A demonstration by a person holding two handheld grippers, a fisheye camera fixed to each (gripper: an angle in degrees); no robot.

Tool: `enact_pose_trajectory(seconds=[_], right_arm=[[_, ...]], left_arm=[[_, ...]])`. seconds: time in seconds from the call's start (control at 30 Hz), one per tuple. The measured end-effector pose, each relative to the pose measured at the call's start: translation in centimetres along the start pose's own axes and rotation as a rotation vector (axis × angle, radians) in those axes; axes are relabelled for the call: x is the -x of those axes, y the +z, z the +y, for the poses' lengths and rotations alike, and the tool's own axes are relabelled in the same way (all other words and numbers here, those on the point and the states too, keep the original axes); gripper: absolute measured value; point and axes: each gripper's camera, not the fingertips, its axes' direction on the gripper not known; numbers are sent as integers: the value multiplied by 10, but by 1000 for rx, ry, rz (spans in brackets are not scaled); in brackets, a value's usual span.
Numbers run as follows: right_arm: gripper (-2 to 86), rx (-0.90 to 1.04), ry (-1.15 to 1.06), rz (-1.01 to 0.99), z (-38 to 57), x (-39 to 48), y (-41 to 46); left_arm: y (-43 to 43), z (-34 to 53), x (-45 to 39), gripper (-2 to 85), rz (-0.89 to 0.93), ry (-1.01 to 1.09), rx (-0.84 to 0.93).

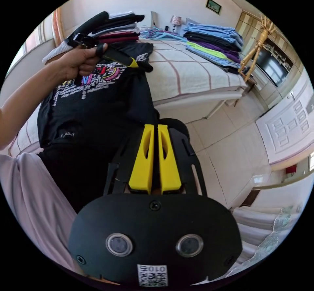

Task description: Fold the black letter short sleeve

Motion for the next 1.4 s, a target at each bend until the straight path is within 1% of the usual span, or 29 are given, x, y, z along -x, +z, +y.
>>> enact_pose_trajectory(seconds=[0.07,0.13,0.2,0.3,0.37,0.43,0.47,0.5,0.57,0.63,0.7,0.8,0.83,0.9,0.97,1.03,1.07,1.1,1.13,1.17,1.23,1.27,1.33,1.4], right_arm=[[38,-8,9,19,9,-5,-1],[38,45,-3,44,10,-1,11],[39,84,-17,63,11,5,25],[42,71,-25,108,11,11,25],[55,93,-25,123,13,7,21],[61,88,-2,103,18,-2,13],[62,77,30,92,23,-9,7],[62,68,48,87,25,-13,4],[63,5,79,42,29,-20,-8],[63,-41,54,0,23,-16,-12],[62,-59,15,-23,12,-7,-8],[56,-38,-67,-29,-8,13,3],[53,-37,-92,-32,-12,18,10],[47,4,-126,-38,-16,23,28],[45,113,-169,-52,-18,22,58],[45,98,-178,-75,-16,18,61],[45,97,-185,-77,-16,15,59],[46,99,-189,-77,-15,13,59],[47,95,-198,-77,-14,11,55],[52,71,-211,-72,-11,9,48],[60,18,-245,-65,-4,7,33],[67,-14,-286,-68,1,6,23],[76,-46,-374,-58,12,9,13],[85,-53,-477,-34,25,16,9]], left_arm=[[-3,0,8,14,48,-14,-49],[12,7,27,13,85,-97,-8],[22,19,39,17,80,-159,15],[4,40,46,31,152,-212,-95],[-23,50,42,41,116,-207,-163],[-71,65,27,50,38,-183,-254],[-81,67,21,52,28,-165,-264],[-97,71,4,56,18,-110,-256],[-102,72,-27,63,17,-9,-172],[-85,76,-76,72,19,128,-27],[-65,83,-109,79,-14,209,61],[-34,93,-144,91,-34,273,187],[-42,97,-152,95,-48,271,137],[-58,99,-161,98,-36,284,134],[-86,102,-172,99,-20,300,86],[-139,118,-193,99,-80,351,-2],[-151,124,-198,99,-107,364,-8],[-173,139,-207,100,-176,381,-5],[-191,158,-214,100,-260,393,15],[-200,168,-218,100,-305,397,29],[-230,216,-235,102,-478,411,100],[-236,228,-241,103,-514,426,124],[-249,278,-271,106,-669,502,223],[-250,308,-294,111,-753,563,289]])
